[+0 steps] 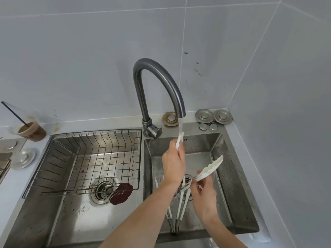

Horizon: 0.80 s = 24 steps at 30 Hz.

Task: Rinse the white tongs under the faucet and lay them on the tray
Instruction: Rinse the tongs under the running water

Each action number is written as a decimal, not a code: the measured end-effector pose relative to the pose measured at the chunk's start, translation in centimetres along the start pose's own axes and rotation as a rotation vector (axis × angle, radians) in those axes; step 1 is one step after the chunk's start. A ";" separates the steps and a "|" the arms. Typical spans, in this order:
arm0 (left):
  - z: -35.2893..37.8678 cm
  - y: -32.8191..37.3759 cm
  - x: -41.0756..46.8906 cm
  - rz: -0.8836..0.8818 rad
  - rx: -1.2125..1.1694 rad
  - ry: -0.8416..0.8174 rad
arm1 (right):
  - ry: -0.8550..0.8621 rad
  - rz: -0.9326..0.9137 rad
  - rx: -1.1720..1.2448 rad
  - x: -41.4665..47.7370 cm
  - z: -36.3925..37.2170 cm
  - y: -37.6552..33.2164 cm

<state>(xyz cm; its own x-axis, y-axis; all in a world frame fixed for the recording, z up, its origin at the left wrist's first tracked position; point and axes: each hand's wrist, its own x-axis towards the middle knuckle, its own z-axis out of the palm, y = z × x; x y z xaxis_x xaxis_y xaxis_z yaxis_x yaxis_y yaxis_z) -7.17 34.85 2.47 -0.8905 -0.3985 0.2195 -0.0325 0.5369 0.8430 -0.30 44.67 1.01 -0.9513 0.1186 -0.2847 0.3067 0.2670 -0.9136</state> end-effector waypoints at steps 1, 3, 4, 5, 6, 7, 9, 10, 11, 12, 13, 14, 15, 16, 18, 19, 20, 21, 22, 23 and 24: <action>0.1 0.2 0.0 -0.012 -0.009 0.020 | 0.004 -0.012 -0.001 -0.5 -0.1 0.0; 0.3 0.3 -0.1 -0.045 -0.043 0.065 | 0.021 -0.046 -0.004 -1.4 -0.2 0.1; 0.3 0.4 -0.1 -0.067 -0.056 0.088 | 0.033 -0.061 -0.007 -1.7 -0.1 0.1; 0.4 0.5 0.0 -0.100 -0.057 0.108 | 0.044 -0.073 -0.016 -2.0 0.0 0.1; 0.4 0.6 0.2 -0.146 -0.046 0.120 | 0.049 -0.084 -0.031 -2.2 0.1 0.1; 0.5 0.6 0.3 -0.198 -0.024 0.118 | 0.046 -0.095 -0.046 -2.3 0.2 0.0; 0.5 0.4 0.5 -0.278 0.024 0.076 | 0.029 -0.116 -0.072 -2.5 0.4 0.0; 0.5 0.3 0.4 -0.290 0.035 0.054 | 0.021 -0.123 -0.081 -2.5 0.5 0.0; 0.4 0.2 0.2 -0.277 0.035 0.036 | 0.014 -0.128 -0.087 -2.5 0.5 0.0; 0.2 0.3 0.0 -0.233 0.021 0.022 | 0.007 -0.131 -0.091 -2.5 0.5 0.0; 0.1 0.2 -0.3 -0.171 0.002 0.006 | 0.000 -0.131 -0.089 -2.4 0.5 0.0; 0.0 0.1 -0.7 -0.104 -0.015 -0.014 | -0.005 -0.126 -0.079 -2.2 0.5 -0.1; -0.1 -0.1 -1.0 -0.041 -0.026 -0.034 | -0.009 -0.116 -0.065 -2.0 0.4 -0.1; -0.3 -0.2 -1.1 0.012 -0.038 -0.051 | -0.017 -0.105 -0.051 -1.6 0.3 -0.2; -0.7 -0.3 -1.0 0.078 -0.045 -0.077 | -0.052 -0.094 -0.034 -0.8 0.1 -0.4; -0.8 -0.3 -0.7 0.098 -0.040 -0.089 | -0.072 -0.089 -0.029 -0.4 0.0 -0.5; -0.8 -0.1 -0.4 0.120 -0.031 -0.104 | -0.091 -0.079 -0.029 0.1 -0.1 -0.6; -0.8 0.0 0.0 0.146 -0.013 -0.123 | -0.108 -0.062 -0.031 0.4 -0.1 -0.7; -0.6 0.2 0.3 0.168 0.018 -0.152 | -0.127 -0.042 -0.030 0.7 -0.1 -0.8; -0.4 0.3 0.5 0.172 0.059 -0.189 | -0.147 -0.016 -0.019 1.0 0.0 -0.9; -0.2 0.4 0.7 0.148 0.103 -0.218 | -0.165 0.010 -0.005 1.2 0.1 -0.9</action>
<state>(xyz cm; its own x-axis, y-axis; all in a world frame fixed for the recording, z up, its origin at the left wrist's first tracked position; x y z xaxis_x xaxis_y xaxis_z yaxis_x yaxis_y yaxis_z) -7.77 34.62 3.01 -0.9653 -0.1463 0.2164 0.0697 0.6543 0.7530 -1.78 44.43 1.46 -0.9404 -0.0373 -0.3380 0.3160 0.2714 -0.9091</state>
